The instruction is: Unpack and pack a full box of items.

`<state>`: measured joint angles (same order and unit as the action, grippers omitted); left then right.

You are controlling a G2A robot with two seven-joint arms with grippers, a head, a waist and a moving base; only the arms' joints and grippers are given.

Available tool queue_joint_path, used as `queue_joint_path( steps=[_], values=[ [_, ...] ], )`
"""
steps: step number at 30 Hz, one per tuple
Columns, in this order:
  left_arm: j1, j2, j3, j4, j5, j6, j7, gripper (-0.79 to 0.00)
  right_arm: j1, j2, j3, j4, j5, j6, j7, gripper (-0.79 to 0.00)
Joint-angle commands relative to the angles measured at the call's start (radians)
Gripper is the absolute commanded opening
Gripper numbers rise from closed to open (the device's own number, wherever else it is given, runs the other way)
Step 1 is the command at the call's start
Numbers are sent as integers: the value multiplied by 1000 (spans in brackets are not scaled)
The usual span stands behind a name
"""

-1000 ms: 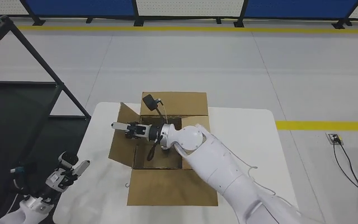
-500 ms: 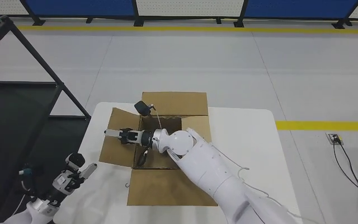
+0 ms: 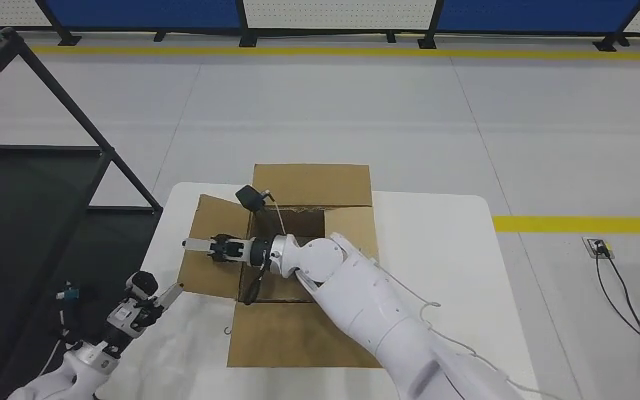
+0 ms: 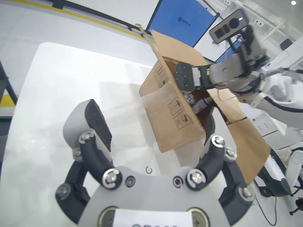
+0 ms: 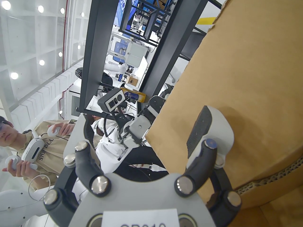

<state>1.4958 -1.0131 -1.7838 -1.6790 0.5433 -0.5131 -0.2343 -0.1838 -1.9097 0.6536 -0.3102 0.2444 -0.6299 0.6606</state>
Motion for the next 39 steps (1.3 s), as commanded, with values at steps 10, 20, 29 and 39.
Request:
queue_joint_path(
  steps=[10, 20, 29, 39],
  values=[
    [-25, -7, 46, 22, 79, 65, 42, 0, -8, 52, 74, 1, 16, -212, 80, 0],
    [-10, -10, 39, 31, 135, 121, 56, 0, -39, 134, 146, -33, -15, -253, 111, 0],
    [-16, -14, 60, 53, 173, 151, 67, 0, -95, 211, 217, -148, -60, -225, 133, 0],
    [-17, -15, 55, 74, 175, 160, 48, 0, -197, 282, 296, -346, -114, -126, 161, 0]
  ],
)
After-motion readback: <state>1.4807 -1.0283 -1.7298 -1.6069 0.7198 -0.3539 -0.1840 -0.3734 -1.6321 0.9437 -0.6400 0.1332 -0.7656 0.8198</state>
